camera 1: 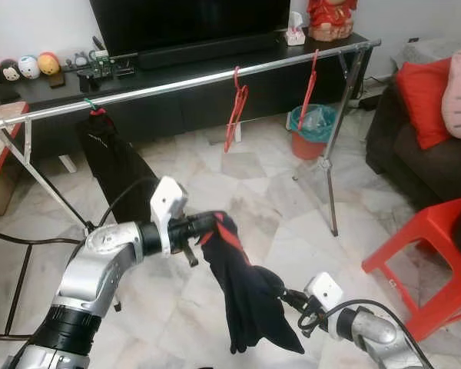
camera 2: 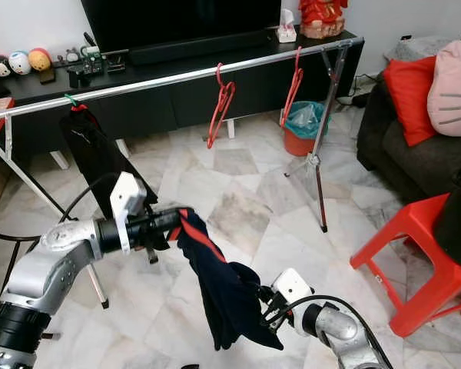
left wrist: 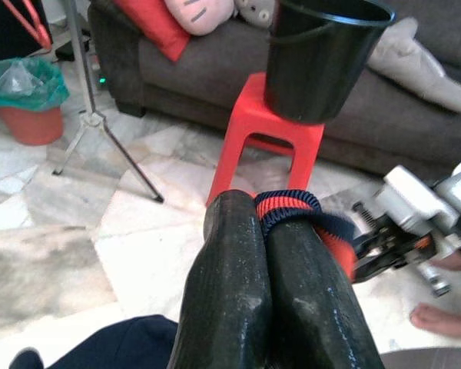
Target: Hang hanger
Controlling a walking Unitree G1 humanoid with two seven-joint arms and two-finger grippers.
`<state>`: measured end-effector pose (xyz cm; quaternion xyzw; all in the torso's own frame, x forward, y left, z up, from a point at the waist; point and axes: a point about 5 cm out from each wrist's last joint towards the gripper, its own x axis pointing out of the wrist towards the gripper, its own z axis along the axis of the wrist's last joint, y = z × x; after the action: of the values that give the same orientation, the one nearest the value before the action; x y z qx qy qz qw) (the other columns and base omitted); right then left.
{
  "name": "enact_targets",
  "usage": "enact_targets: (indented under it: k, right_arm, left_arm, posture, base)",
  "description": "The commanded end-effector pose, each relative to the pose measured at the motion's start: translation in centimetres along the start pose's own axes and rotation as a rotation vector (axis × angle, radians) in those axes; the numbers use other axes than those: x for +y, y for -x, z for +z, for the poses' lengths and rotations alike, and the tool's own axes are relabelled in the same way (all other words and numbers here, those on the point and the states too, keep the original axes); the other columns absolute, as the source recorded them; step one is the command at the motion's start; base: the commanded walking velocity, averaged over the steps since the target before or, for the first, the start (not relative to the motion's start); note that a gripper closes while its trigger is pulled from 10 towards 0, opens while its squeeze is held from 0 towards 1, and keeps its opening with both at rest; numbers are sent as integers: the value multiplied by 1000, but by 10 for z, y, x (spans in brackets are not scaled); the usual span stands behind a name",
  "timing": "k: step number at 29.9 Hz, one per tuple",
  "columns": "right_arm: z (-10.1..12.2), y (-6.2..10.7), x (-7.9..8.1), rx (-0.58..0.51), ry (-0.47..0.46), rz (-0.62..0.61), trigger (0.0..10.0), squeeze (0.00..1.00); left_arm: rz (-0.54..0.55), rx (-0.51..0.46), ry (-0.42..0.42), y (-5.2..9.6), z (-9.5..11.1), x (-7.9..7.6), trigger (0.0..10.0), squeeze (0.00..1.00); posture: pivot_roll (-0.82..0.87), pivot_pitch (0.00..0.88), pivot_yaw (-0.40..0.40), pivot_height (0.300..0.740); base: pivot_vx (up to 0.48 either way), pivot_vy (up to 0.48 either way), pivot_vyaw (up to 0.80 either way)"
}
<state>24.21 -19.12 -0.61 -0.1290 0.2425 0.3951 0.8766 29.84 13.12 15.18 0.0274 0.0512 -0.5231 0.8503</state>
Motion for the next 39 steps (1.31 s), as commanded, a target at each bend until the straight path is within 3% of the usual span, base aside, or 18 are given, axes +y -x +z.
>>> enact_targets:
  k: [1,12,15,23,25,31,39]
  right_arm:
    - [4,0,5,-24,4,59,0,0]
    - [7,5,4,-13,14,102,0,0]
    - [8,8,6,1,6,163,0,0]
    - [1,18,23,75,23,382,0,0]
    - [-4,24,26,135,53,433,0,0]
    - [-7,30,24,187,66,446,0,0]
    - [10,35,5,154,122,368,0,0]
  left_arm:
    - [13,37,-38,3,-6,3,10000,0]
    - [-18,75,-39,3,-17,1,10000,0]
    - [-5,98,-64,4,-25,3,10000,0]
    - [91,55,-99,-3,-18,13,10000,0]
    - [142,28,-123,-3,-12,20,10000,0]
    - [130,16,-122,-3,-9,22,10000,0]
    - [-178,323,-96,9,-60,-7,10000,0]
  posture:
    - [-11,37,69,740]
    - [-16,28,69,740]
    - [-20,21,69,740]
    - [-23,13,67,740]
    - [-24,12,67,740]
    - [-24,12,67,740]
    - [-27,11,67,740]
  base:
    - [0,0,0]
    - [0,0,0]
    - [0,0,0]
    - [0,0,0]
    - [0,0,0]
    - [0,0,0]
    - [0,0,0]
